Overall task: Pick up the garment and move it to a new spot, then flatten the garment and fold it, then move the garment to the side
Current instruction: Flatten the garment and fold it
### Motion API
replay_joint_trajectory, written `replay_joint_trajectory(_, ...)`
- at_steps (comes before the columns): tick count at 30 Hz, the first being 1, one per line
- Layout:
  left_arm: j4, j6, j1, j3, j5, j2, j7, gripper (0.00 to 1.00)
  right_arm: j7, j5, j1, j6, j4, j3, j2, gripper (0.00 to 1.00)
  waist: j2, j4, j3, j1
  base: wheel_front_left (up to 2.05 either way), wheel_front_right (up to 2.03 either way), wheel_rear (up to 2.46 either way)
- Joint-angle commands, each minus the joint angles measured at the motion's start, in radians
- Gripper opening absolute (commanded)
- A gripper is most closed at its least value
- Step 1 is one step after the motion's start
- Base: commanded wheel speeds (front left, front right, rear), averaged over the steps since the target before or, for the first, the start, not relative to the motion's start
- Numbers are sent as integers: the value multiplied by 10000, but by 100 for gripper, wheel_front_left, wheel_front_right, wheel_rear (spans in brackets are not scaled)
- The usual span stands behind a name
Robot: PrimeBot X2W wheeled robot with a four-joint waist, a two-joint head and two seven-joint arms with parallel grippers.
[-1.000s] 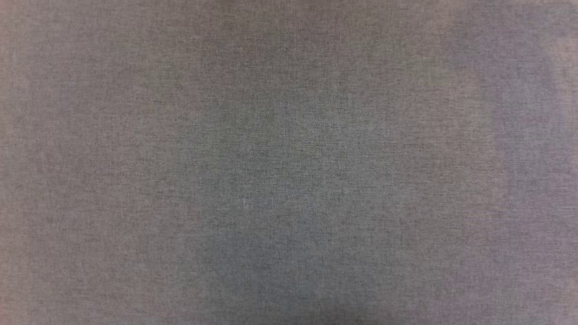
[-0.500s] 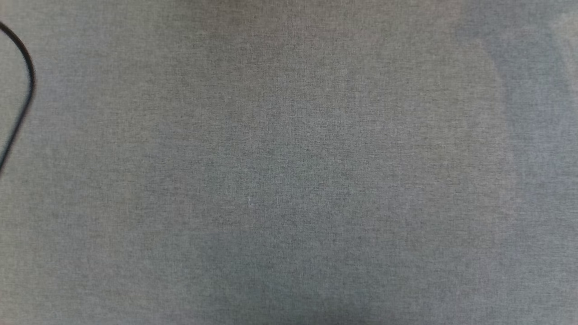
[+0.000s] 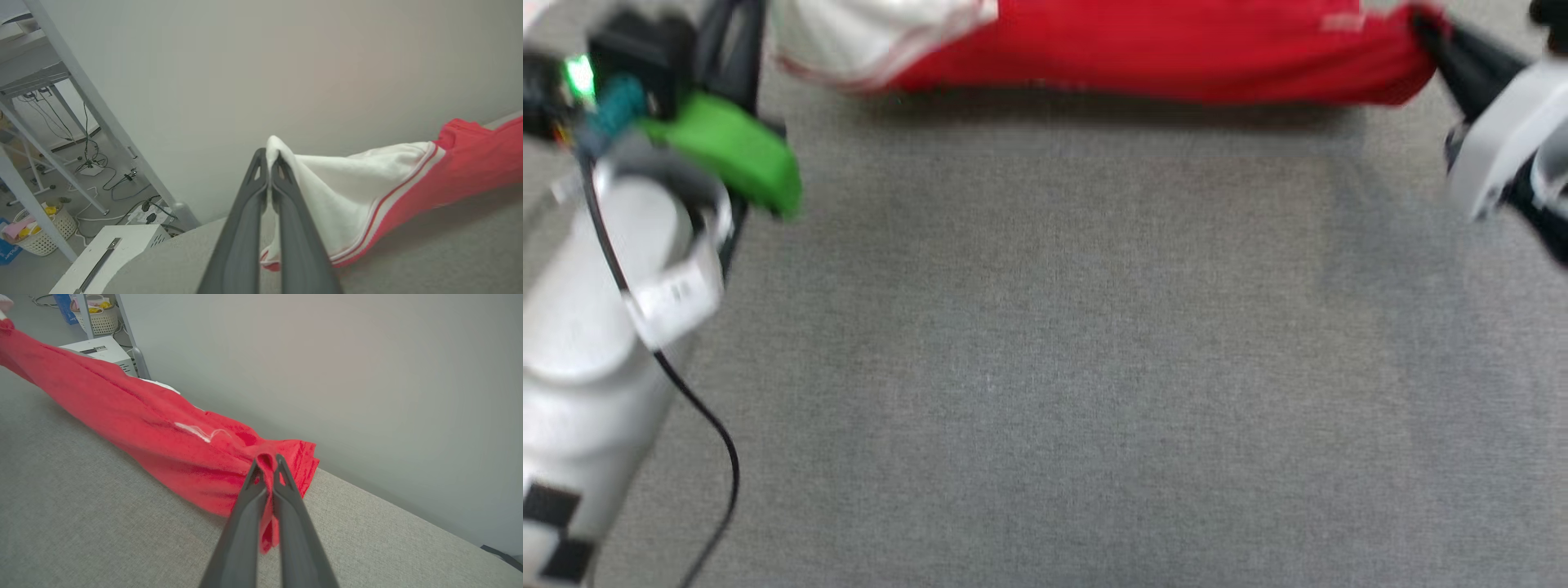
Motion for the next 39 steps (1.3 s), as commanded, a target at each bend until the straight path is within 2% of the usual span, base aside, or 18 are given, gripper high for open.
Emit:
replay_joint_trajectory(1, -298, 228, 750, 24, -164, 144, -61, 0, -88, 130, 554, -7, -200, 157, -126, 0, 0, 27, -1078, 0, 0, 0, 0)
replay_joint_trajectory(6, -1796, 1059, 3431, -432, -370, 354, 268, 0, -226, 636, 2509, -7, -628, 272, -576, 0, 0, 129, -1927, 0, 0, 0, 0)
replay_joint_trajectory(14, -3367, 2091, 6887, -1028, -953, 715, 790, 0, -444, 1113, 5440, -7, -1080, 7, -906, 0, 0, 81, -2976, 0, 0, 0, 0)
replay_joint_trajectory(17, -3713, 2336, 7875, -1079, -1291, 834, 820, 0, -464, 1204, 6402, -7, -1216, -166, -1005, 0, 0, 94, -3271, 0, 0, 0, 0)
replay_joint_trajectory(26, -4148, 2761, 9967, -1436, -2048, 710, 833, 0, -57, 1399, 9187, -7, -1964, -1256, -1343, 0, 0, 129, -3734, 0, 0, 0, 0)
replay_joint_trajectory(30, -4168, 2779, 10554, -1712, -2220, 583, 882, 0, 301, 1228, 10115, -7, -2541, -1866, -1394, 0, 0, 52, -3689, 0, 0, 0, 0)
replay_joint_trajectory(34, -4114, 2769, 10554, -1799, -2146, 536, 821, 0, 728, 949, 10732, -7, -3081, -2600, -1285, 0, 0, 19, -3494, 0, 0, 0, 0)
replay_joint_trajectory(39, -4004, 2533, 9621, -1689, -1799, 650, 818, 0, 1174, 501, 10924, -7, -3597, -3705, -940, 0, 0, -16, -3237, 0, 0, 0, 0)
